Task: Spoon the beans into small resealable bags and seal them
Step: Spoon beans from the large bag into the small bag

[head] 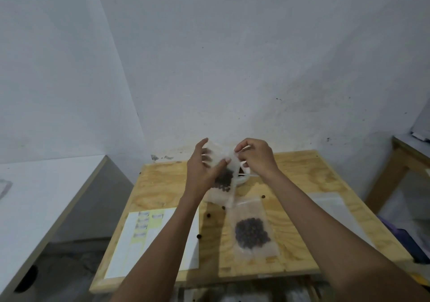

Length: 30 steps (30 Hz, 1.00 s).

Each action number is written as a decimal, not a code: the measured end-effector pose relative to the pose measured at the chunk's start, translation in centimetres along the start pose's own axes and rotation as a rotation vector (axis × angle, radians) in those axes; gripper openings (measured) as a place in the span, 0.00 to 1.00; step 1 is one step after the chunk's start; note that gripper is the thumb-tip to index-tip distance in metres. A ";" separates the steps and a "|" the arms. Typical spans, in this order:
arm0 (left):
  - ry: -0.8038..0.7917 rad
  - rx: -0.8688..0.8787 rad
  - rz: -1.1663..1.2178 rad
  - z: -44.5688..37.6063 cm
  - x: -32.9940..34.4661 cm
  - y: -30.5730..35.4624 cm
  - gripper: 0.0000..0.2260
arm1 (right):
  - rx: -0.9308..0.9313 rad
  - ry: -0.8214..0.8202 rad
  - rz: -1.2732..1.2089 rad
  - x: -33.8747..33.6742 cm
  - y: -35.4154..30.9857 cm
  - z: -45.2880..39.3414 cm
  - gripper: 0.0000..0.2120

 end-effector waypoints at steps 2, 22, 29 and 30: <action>0.084 -0.006 0.133 -0.4 -1.2 0.8 0.24 | -0.021 0.008 -0.084 -0.7 -0.3 0.4 0.11; 0.143 -0.173 0.532 0.5 -2.6 4.6 0.06 | -0.217 -0.099 -0.187 0.2 -4.5 5.1 0.04; 0.176 -0.189 0.525 0.5 -3.1 5.2 0.06 | -0.192 -0.100 -0.249 0.0 -4.2 5.2 0.05; 0.184 -0.197 0.532 0.6 -3.2 5.1 0.05 | -0.188 -0.100 -0.249 0.0 -4.2 5.1 0.05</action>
Point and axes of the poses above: each hand's wrist, its own z-axis away from the middle knuckle, its own x-axis out of the palm, y = z × x, the point moved 10 cm from there along -z, towards the middle knuckle, and after that the axes turned 13 degrees about x, right-handed, at the moved point
